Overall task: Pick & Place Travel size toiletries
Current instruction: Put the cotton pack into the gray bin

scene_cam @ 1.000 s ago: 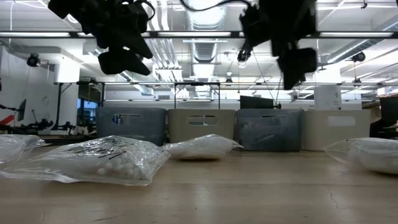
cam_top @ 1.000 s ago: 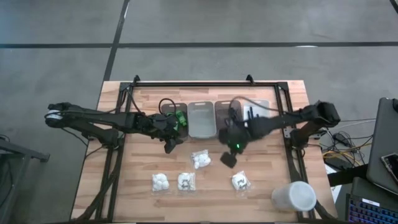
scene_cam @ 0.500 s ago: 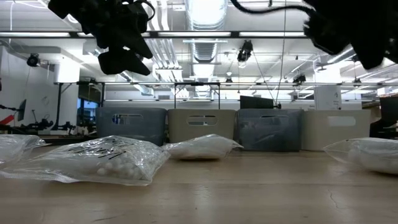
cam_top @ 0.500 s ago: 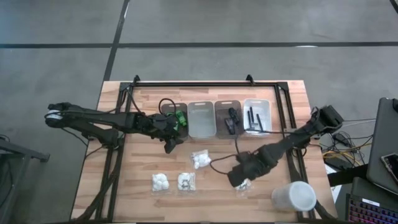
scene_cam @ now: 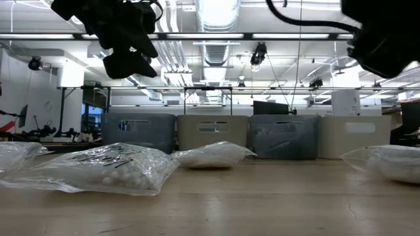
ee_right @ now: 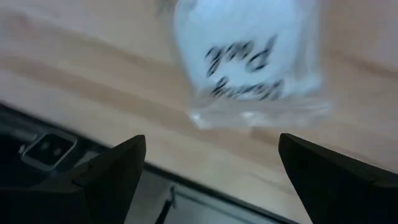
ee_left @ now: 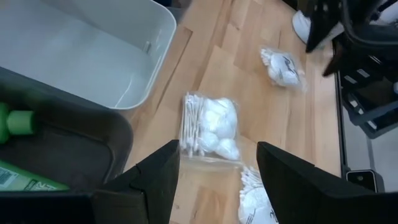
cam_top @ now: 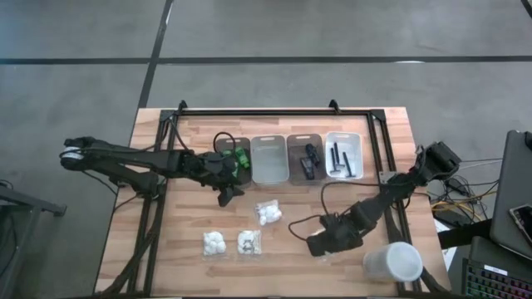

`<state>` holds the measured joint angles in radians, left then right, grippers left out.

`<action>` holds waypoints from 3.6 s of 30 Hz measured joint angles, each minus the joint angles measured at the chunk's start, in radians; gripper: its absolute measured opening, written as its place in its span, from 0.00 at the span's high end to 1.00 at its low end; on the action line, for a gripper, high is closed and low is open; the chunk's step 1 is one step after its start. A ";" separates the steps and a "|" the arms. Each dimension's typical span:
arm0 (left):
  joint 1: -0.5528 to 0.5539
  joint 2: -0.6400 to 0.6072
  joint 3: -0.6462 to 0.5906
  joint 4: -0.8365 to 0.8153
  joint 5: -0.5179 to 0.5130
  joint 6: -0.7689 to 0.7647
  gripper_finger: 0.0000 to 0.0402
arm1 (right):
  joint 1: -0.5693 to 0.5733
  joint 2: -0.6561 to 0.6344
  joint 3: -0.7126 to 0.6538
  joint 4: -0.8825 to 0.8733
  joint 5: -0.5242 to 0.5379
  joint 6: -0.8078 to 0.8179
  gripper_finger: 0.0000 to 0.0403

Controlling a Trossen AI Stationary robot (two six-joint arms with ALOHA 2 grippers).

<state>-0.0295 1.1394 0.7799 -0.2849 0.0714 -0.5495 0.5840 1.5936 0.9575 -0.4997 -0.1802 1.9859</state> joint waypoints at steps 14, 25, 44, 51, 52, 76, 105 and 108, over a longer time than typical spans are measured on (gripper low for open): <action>0.000 0.000 0.000 -0.001 -0.004 -0.008 0.46 | 0.158 0.057 0.115 -0.157 0.252 -0.526 0.23; 0.000 0.000 0.000 0.000 -0.013 -0.052 0.46 | 0.215 0.407 0.455 -0.509 0.345 -1.137 0.43; 0.001 0.000 -0.001 0.007 -0.046 -0.079 0.46 | 0.332 0.595 0.709 -0.724 0.502 -0.919 0.44; 0.001 0.000 -0.001 0.008 -0.058 -0.093 0.46 | 0.327 0.595 0.686 -0.722 0.566 -0.941 0.38; 0.001 0.000 -0.001 0.008 -0.058 -0.098 0.46 | 0.327 0.595 0.678 -0.721 0.574 -0.945 0.37; 0.000 0.000 0.000 0.008 -0.065 -0.170 0.46 | 0.267 0.595 0.574 -0.665 0.698 -0.928 0.91; 0.000 0.000 0.000 0.034 -0.113 -0.084 0.46 | 0.013 -0.134 0.266 -0.462 0.955 -0.534 0.98; -0.005 0.000 0.000 0.034 -0.115 -0.047 0.46 | -0.098 -0.242 0.174 -0.226 0.891 -0.691 0.98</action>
<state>-0.0342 1.1393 0.7795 -0.2508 -0.0433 -0.5963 0.4863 1.3518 1.1315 -0.7254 0.7110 1.2948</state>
